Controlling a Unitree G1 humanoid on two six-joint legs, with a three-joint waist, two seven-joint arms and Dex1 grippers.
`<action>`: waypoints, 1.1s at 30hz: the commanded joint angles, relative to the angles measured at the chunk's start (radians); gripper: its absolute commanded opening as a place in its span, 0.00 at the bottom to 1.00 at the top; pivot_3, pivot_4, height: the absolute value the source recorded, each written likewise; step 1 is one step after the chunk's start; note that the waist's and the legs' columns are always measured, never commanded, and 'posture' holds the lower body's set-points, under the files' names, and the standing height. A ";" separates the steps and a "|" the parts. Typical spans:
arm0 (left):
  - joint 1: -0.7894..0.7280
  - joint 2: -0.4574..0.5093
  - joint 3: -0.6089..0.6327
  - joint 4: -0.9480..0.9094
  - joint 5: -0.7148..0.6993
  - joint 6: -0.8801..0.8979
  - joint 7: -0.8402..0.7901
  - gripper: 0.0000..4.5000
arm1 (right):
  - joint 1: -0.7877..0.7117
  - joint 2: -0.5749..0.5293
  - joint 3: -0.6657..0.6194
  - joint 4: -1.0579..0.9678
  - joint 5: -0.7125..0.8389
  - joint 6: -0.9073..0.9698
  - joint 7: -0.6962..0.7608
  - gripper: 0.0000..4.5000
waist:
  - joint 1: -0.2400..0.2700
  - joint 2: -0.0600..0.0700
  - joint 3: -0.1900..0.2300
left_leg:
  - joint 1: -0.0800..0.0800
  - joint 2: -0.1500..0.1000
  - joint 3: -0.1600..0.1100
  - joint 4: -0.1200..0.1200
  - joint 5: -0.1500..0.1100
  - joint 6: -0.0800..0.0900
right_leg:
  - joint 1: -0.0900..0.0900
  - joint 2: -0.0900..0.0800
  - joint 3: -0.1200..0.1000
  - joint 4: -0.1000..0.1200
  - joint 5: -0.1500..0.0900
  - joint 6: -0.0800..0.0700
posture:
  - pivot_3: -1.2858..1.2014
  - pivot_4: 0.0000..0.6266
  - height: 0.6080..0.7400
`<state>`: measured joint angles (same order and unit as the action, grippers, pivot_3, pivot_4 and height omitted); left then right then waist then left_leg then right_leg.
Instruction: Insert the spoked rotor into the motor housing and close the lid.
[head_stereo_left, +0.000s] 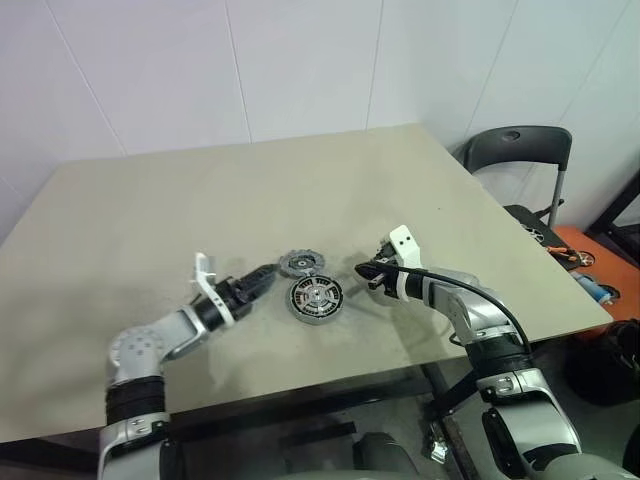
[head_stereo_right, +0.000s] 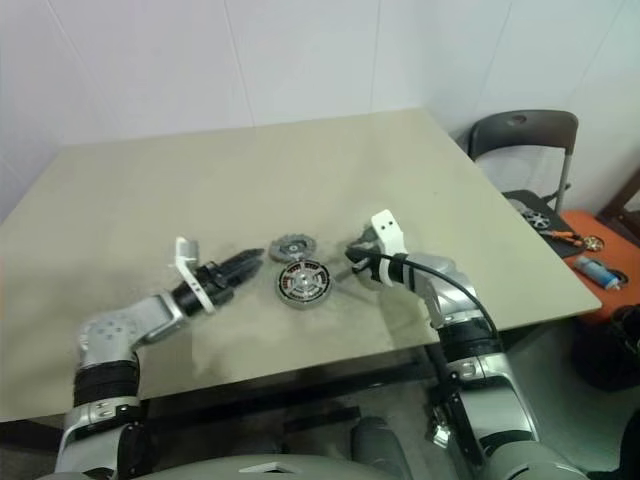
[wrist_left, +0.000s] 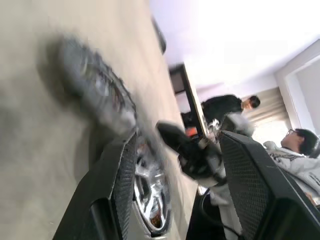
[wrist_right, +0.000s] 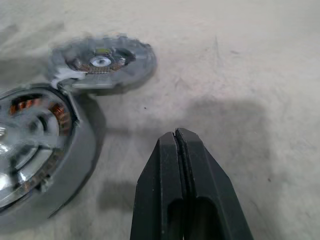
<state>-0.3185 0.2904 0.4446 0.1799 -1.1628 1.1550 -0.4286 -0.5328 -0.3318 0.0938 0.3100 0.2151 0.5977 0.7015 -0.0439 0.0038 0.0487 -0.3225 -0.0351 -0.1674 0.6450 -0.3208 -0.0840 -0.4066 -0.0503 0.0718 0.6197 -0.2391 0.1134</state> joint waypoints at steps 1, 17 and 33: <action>-0.036 0.067 0.070 -0.077 -0.094 0.037 0.016 0.61 | -0.026 0.016 0.001 -0.015 0.000 -0.019 -0.003 0.00 | 0.001 0.000 0.000 | 0.000 0.000 0.000 0.000 0.000 0.000 | 0.000 0.000 0.000 -0.001 0.000 0.000 | 0.52 0.00 1.00; 0.016 0.275 0.035 -0.266 0.082 -0.229 -0.189 0.62 | -0.090 -0.005 0.041 -0.210 0.080 0.035 0.153 0.00 | 0.005 -0.001 0.002 | -0.002 0.000 0.000 -0.003 0.000 -0.001 | -0.001 0.000 0.000 -0.003 0.000 0.000 | 0.52 0.00 1.00; 0.175 0.536 -0.340 -0.287 0.644 -0.811 -0.696 0.62 | -0.130 -0.012 0.234 -0.154 -0.060 -0.121 0.238 0.00 | 0.001 0.000 0.003 | -0.001 0.001 0.003 -0.013 0.000 0.000 | -0.005 0.000 0.001 -0.006 -0.001 0.000 | 0.52 0.00 1.00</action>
<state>-0.1269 0.8251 0.1105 -0.1115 -0.5404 0.3800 -1.1082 -0.6277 -0.3555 0.3387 0.1639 0.1567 0.5064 0.9422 -0.0425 0.0041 0.0522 -0.3230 -0.0340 -0.1646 0.6324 -0.3204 -0.0844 -0.4116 -0.0502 0.0732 0.6140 -0.2396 0.1129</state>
